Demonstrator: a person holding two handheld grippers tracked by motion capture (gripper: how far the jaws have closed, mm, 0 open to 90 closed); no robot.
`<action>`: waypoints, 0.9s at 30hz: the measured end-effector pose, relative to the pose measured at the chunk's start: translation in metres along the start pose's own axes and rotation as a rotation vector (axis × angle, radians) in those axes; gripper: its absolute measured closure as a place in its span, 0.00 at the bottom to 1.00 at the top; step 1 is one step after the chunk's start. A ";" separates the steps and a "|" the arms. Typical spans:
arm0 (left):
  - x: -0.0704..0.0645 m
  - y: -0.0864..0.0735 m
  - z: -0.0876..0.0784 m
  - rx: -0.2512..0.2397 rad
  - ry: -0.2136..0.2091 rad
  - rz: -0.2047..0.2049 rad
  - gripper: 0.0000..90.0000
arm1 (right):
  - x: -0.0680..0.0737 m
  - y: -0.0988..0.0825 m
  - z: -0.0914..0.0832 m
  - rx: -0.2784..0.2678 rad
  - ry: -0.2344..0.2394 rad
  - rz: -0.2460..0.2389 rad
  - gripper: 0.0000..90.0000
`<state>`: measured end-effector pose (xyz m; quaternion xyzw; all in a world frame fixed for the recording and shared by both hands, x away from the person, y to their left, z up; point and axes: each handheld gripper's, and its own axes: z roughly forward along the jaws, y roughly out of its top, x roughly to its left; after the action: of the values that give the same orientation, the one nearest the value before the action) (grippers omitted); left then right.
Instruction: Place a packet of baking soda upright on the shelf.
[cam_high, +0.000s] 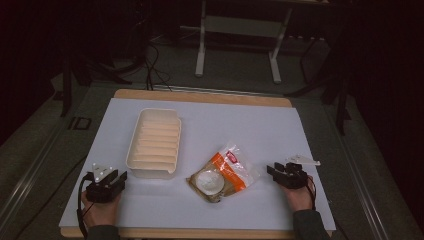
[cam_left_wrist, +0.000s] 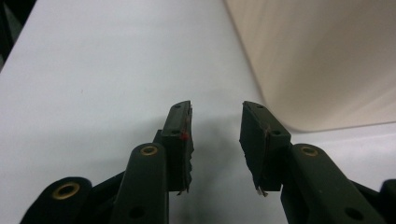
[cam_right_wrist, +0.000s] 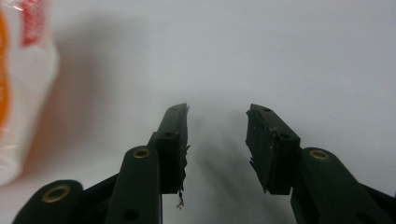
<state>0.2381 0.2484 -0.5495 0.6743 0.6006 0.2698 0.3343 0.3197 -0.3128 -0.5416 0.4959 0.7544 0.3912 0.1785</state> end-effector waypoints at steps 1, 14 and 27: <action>0.001 0.000 0.000 -0.015 -0.021 -0.007 0.71 | 0.001 0.001 0.000 -0.001 0.004 -0.002 0.66; -0.001 0.000 0.001 -0.001 -0.044 0.036 0.73 | 0.003 0.004 -0.006 -0.045 0.117 0.087 0.67; -0.003 0.000 0.001 0.001 -0.045 0.059 0.74 | 0.015 0.014 -0.007 -0.075 0.186 0.084 0.66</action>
<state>0.2385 0.2452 -0.5501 0.6980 0.5728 0.2639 0.3392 0.3164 -0.2998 -0.5247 0.4818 0.7311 0.4705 0.1094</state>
